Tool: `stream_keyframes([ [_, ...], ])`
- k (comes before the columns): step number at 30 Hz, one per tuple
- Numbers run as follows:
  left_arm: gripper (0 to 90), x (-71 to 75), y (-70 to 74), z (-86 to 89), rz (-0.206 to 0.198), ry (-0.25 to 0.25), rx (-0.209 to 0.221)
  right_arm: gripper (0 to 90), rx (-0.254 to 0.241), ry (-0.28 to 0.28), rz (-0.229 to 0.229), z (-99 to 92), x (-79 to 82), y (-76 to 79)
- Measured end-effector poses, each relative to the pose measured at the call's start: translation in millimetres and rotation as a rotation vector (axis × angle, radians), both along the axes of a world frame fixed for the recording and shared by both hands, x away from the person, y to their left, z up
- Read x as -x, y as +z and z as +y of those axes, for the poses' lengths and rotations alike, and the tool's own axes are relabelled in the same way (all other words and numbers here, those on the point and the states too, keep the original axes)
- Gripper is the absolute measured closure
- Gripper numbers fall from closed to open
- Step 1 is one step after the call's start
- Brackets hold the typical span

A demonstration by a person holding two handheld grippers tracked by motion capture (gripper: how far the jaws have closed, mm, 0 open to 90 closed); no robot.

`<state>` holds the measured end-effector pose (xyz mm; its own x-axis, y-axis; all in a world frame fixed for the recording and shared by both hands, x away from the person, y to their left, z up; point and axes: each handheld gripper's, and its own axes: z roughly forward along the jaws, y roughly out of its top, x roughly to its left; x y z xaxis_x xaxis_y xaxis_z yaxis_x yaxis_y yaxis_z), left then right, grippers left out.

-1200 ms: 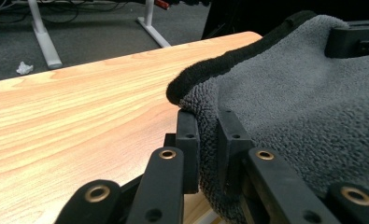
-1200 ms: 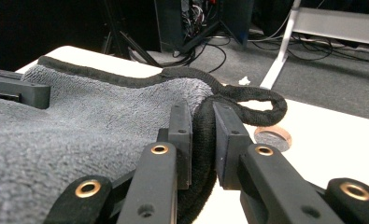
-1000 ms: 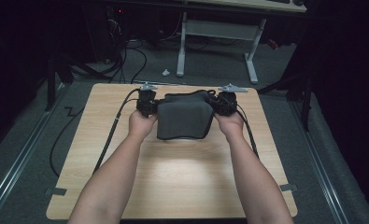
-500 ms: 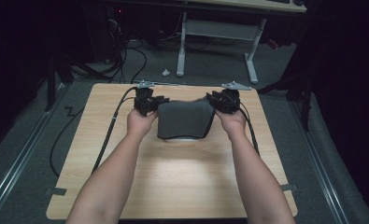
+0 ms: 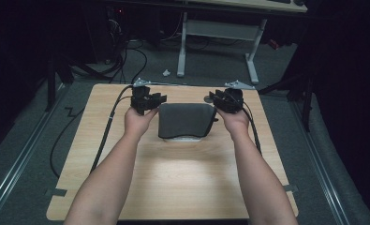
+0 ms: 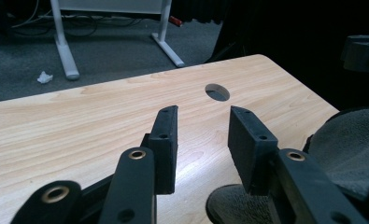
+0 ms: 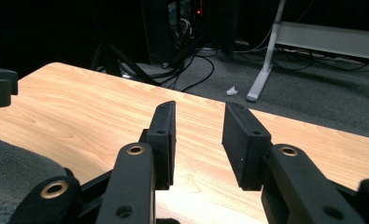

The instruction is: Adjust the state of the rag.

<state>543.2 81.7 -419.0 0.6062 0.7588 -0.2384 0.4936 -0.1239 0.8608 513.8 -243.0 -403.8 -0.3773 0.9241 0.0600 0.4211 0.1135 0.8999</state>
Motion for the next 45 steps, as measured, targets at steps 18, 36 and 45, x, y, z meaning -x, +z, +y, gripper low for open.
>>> stream_keyframes([
  [18, 61.3, 49.9, 7.2, 46.6, -0.097, 0.069, 0.002, 58.9, 0.033, -0.022, -0.066, -19.8, 50.7, 7.6],
  [36, 56.8, 106.0, 3.4, 68.7, -0.140, 0.048, 0.006, 47.4, 0.093, -0.010, -0.110, -20.1, 104.1, 6.9],
  [45, 52.2, 150.5, -12.9, 75.2, -0.137, -0.009, -0.032, 39.3, 0.188, 0.043, -0.121, -16.3, 147.6, -3.7],
])
